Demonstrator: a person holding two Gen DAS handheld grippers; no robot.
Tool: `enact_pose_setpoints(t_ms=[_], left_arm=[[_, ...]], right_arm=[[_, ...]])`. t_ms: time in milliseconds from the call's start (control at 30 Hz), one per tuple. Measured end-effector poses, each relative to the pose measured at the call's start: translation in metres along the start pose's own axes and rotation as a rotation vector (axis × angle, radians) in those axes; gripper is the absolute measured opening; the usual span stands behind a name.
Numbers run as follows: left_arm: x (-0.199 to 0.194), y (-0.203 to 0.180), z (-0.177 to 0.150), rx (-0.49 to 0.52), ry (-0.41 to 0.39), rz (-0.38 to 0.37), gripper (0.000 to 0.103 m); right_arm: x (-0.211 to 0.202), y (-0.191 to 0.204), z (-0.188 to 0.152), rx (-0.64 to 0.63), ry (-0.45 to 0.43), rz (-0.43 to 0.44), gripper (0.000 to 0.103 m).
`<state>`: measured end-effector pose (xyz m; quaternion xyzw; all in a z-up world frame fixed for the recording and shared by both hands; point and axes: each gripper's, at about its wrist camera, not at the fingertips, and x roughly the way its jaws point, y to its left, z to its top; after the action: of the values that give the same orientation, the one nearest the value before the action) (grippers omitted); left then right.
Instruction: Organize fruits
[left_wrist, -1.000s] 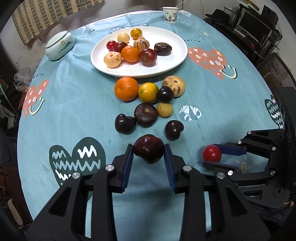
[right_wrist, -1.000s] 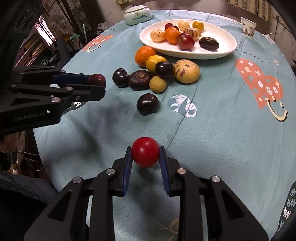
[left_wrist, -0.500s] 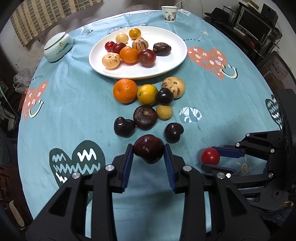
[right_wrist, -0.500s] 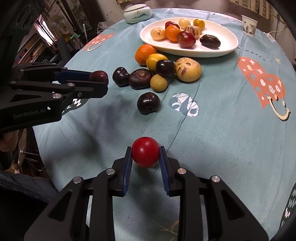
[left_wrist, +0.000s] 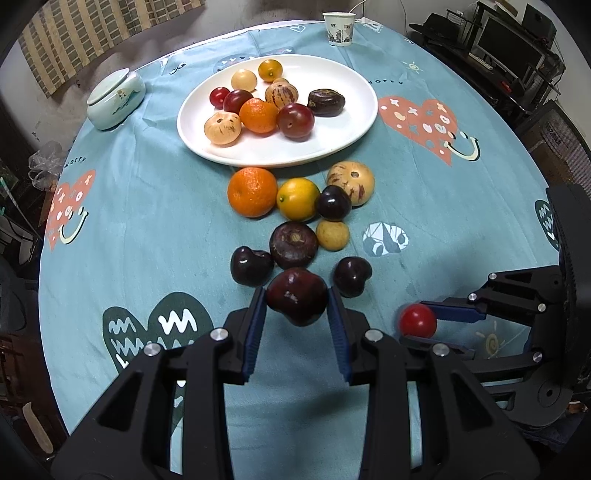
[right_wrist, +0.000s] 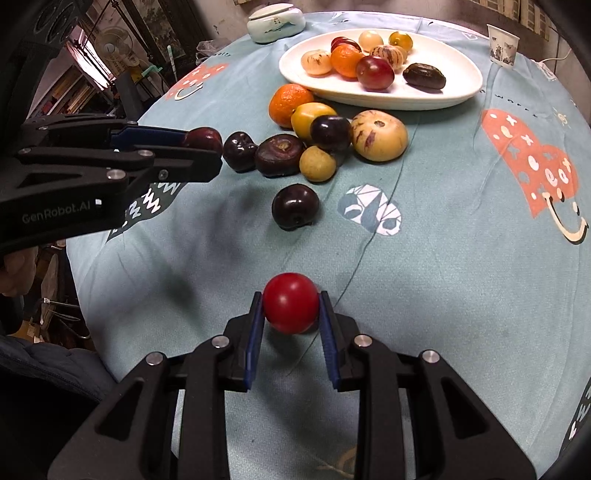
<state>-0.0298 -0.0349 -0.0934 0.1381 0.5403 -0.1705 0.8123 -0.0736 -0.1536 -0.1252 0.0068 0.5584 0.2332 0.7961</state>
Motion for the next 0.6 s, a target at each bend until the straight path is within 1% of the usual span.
enact_pose_setpoints(t_ms=[600], left_arm=[[-0.0038,-0.0006,0.0000,0.003,-0.004,0.020,0.034]], right_arm=[[-0.0011,0.0020,-0.0024,0.000,0.000,0.011,0.029]])
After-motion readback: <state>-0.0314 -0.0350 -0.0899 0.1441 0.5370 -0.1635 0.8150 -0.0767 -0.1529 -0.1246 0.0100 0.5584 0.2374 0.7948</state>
